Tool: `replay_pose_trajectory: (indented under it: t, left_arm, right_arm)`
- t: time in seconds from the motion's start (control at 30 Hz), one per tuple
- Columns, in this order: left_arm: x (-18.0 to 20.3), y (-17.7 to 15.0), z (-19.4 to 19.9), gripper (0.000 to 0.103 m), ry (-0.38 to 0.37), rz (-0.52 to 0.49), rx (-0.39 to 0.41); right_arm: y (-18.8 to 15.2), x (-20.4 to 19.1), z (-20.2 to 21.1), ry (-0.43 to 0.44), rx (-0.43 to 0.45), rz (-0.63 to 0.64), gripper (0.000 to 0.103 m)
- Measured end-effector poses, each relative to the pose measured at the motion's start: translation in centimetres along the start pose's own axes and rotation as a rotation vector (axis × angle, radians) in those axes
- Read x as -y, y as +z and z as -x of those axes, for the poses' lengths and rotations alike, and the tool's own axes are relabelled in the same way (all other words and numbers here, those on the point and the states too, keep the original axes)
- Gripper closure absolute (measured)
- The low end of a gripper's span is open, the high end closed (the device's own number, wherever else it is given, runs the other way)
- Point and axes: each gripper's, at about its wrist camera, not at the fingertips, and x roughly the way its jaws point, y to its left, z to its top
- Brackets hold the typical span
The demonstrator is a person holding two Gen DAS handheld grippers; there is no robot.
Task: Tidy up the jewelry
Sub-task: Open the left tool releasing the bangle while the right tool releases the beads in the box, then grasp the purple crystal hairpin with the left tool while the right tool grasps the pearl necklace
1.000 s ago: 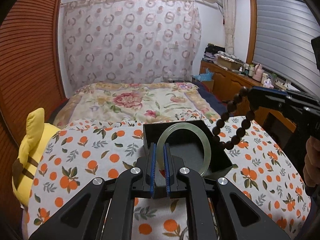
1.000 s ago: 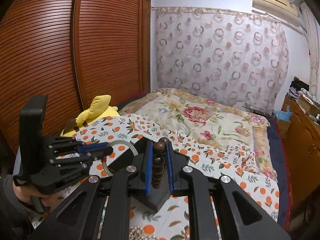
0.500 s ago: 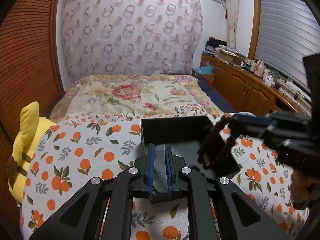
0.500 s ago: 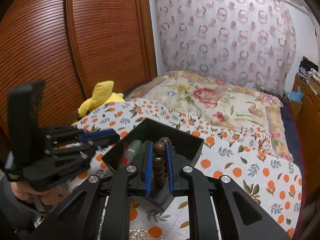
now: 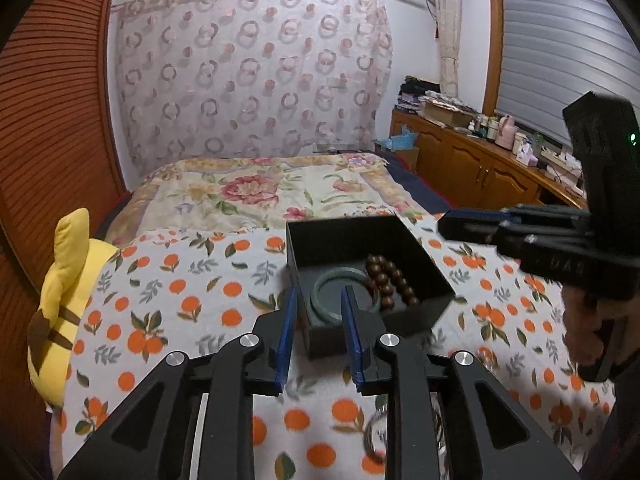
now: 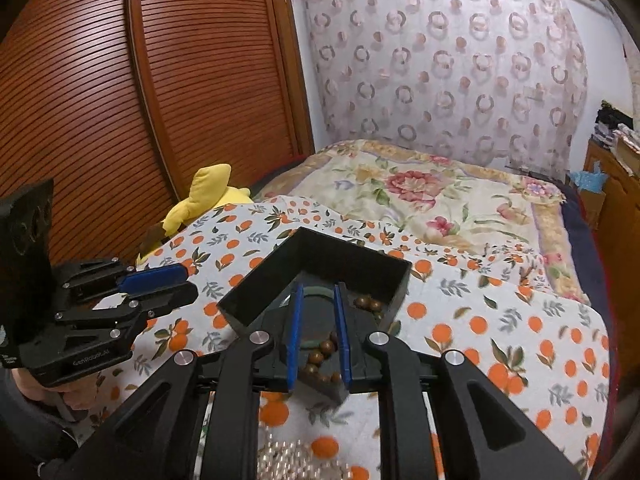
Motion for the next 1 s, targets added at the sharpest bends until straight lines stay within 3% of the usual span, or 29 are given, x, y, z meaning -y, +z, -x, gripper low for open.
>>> replay_pose_trajectory:
  t: [0.1, 0.2, 0.33, 0.43, 0.63, 0.8, 0.93, 1.0]
  left_arm:
    - [0.2, -1.0, 0.7, 0.072, -0.011, -0.007, -0.006]
    - [0.5, -2.2, 1.4, 0.069, -0.024, -0.011, -0.011]
    - [0.9, -3.7, 2.2, 0.047, -0.029, -0.018, -0.026]
    - [1.2, -5.3, 2.9, 0.043, -0.033, -0.019, -0.039]
    - [2.1, -7.6, 3.4, 0.026, -0.033, -0.02, -0.076]
    - [3.7, -8.7, 3.4, 0.022, -0.068, -0.038, -0.104]
    - [5.3, -9.1, 2.9, 0.022, -0.089, -0.067, -0.132]
    - [6.0, -9.2, 2.5, 0.022, -0.099, -0.081, -0.151]
  right_arm:
    - [-1.3, -0.5, 1.9, -0.021, 0.015, -0.003, 0.085]
    - [-2.9, -1.1, 3.6, -0.028, 0.025, -0.008, 0.084]
    - [-5.5, -1.6, 5.3, -0.042, 0.029, -0.017, 0.075]
    - [-7.4, -2.0, 6.3, -0.04, 0.026, -0.028, 0.075]
    - [-10.1, -2.3, 7.1, -0.066, -0.004, -0.048, 0.072]
    - [-11.7, -2.4, 7.6, -0.105, -0.02, -0.043, 0.07]
    - [-12.6, -2.3, 7.9, -0.109, -0.031, -0.06, 0.06]
    - [-12.9, -2.3, 8.1, -0.112, -0.034, -0.063, 0.059]
